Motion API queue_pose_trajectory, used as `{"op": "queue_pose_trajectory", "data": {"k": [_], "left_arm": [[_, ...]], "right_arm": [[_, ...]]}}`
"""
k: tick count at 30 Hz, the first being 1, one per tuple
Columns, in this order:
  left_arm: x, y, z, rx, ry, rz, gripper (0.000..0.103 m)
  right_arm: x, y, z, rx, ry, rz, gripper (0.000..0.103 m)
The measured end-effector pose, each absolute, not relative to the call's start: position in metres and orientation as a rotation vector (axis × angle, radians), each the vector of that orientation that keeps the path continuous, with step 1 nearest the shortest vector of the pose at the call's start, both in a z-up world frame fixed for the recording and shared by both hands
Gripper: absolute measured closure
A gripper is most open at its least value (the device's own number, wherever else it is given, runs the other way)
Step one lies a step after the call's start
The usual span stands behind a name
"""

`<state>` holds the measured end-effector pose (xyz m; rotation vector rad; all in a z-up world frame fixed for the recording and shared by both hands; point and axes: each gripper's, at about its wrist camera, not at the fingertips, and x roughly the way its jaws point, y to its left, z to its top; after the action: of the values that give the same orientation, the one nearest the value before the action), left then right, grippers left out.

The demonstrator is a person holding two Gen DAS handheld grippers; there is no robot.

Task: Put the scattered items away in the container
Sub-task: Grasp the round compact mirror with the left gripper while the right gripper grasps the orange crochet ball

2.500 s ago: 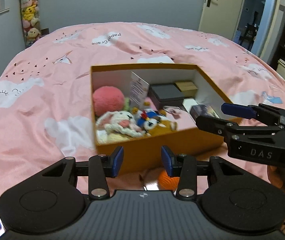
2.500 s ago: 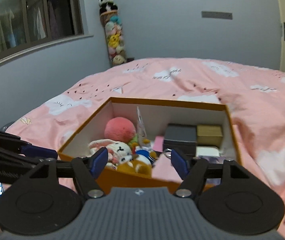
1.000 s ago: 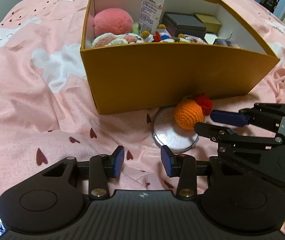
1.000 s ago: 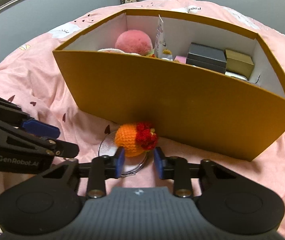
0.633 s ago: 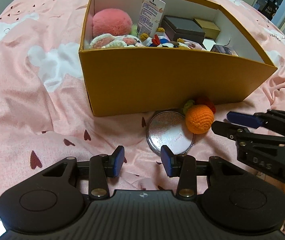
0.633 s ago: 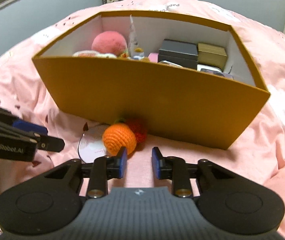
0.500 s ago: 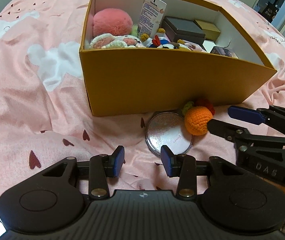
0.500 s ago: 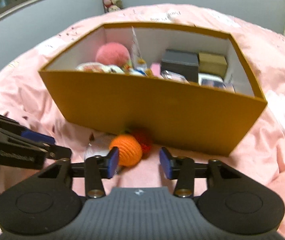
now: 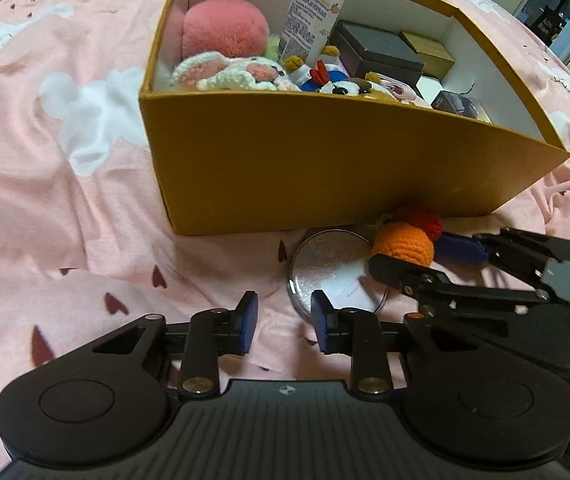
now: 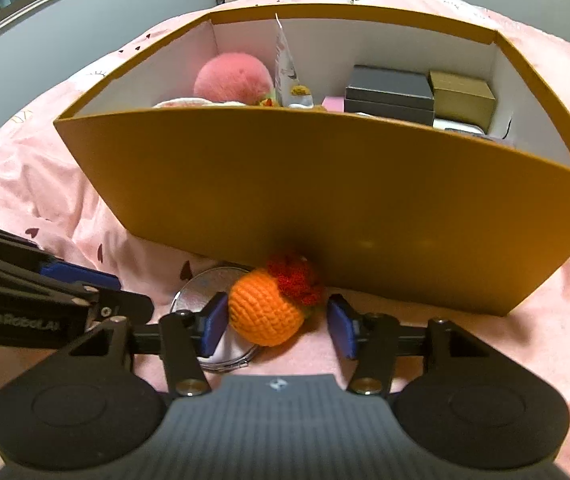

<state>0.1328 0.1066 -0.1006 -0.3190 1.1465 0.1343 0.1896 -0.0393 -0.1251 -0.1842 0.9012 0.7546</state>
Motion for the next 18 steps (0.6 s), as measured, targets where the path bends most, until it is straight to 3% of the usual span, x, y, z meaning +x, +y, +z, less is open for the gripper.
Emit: {"op": "queue_pose_trajectory", "data": {"k": [11,13,15,18], "left_arm": [[0.15,0.114,-0.128,-0.458,1.196,0.084,0.07],[0.151,0.117,-0.131,-0.492,1.192,0.075,0.064],[0.152,0.12,-0.137,-0.534,1.195,0.062,0.051],[0.156,0.124,-0.147,-0.595,1.201,0.036,0.042]], "right_arm": [[0.191,-0.072,-0.114,-0.203,0.913,0.713,0.054],[0.19,-0.071,-0.116,-0.202,0.9,0.717,0.054],[0.187,-0.069,-0.117,-0.213,0.881,0.731,0.054],[0.188,-0.066,-0.121,-0.219,0.884,0.746,0.055]]}}
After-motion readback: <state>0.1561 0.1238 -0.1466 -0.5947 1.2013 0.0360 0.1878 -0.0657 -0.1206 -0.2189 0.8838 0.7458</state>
